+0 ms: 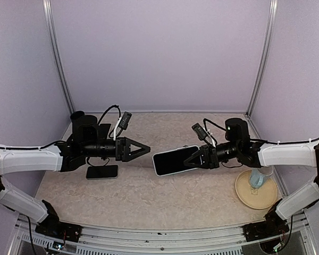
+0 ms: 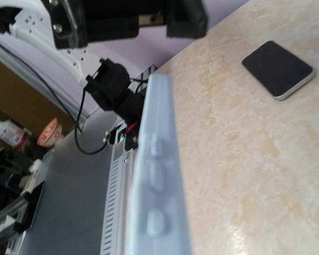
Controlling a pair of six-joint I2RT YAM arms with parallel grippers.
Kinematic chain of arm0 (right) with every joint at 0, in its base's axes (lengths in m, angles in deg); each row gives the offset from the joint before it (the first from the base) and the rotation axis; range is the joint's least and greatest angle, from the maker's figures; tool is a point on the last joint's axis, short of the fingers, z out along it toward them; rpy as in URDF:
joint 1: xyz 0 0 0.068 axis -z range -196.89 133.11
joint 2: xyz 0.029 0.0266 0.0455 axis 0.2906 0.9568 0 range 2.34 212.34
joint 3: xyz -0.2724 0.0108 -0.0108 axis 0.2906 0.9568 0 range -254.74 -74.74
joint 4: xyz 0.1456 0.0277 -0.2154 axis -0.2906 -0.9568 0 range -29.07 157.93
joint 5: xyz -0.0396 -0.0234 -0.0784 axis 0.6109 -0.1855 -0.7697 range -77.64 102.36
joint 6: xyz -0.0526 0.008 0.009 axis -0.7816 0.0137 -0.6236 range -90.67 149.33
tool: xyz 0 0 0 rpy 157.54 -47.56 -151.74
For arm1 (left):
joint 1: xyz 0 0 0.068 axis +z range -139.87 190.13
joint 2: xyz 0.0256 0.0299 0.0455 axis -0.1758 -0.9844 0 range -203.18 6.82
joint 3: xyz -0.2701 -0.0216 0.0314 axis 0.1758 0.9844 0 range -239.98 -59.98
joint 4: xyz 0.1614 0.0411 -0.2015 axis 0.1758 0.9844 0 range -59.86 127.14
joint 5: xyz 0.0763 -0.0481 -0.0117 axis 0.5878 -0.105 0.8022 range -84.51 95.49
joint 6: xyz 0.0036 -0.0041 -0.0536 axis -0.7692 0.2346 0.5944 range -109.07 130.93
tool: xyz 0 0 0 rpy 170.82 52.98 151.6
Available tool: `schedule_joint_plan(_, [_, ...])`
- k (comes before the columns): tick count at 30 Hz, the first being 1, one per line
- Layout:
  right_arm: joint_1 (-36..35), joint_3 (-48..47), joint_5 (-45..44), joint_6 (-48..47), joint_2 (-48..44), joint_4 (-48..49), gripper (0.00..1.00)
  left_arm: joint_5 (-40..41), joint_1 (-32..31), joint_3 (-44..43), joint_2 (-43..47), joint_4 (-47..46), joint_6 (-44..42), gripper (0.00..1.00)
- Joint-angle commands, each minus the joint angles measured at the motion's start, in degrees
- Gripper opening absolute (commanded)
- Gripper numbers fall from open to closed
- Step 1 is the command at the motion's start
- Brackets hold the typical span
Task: Put the phone into the phone case
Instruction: Press the phone with the phone case.
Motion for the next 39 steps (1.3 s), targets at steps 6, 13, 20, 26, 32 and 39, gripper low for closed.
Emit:
schedule_joint_plan(6, [-5.29,-4.35,-0.56,-5.14,3.05,-2.93,0.00,3.03,-5.12,-11.62,-5.62,13.59,-9.96,0.76])
schedule_joint_plan(13, [-6.27,-5.91,-1.57,-0.52,6.20,-1.73,0.00,13.83,-10.06,-16.82,-6.58,21.45,-17.95,0.86])
schedule_joint_plan(20, [-6.64,-8.17,-3.27,2.12,7.44,-3.58,0.00,28.95,-15.21,-19.07,-5.33,27.01,-25.03,0.99])
schedule_joint_plan(26, [-6.63,-9.22,-3.86,4.07,7.98,-4.23,0.00,39.51,-18.73,-19.58,-6.03,29.24,-28.91,0.99])
schedule_joint_plan(32, [-6.68,-8.71,-4.53,1.55,6.27,-6.45,0.00,39.51,-16.84,-18.68,-4.83,31.59,-26.76,0.99])
schedule_joint_plan(39, [-6.68,-8.09,-4.05,-0.85,2.96,-7.82,0.00,32.49,-10.10,-16.73,-4.26,34.39,-21.38,0.99])
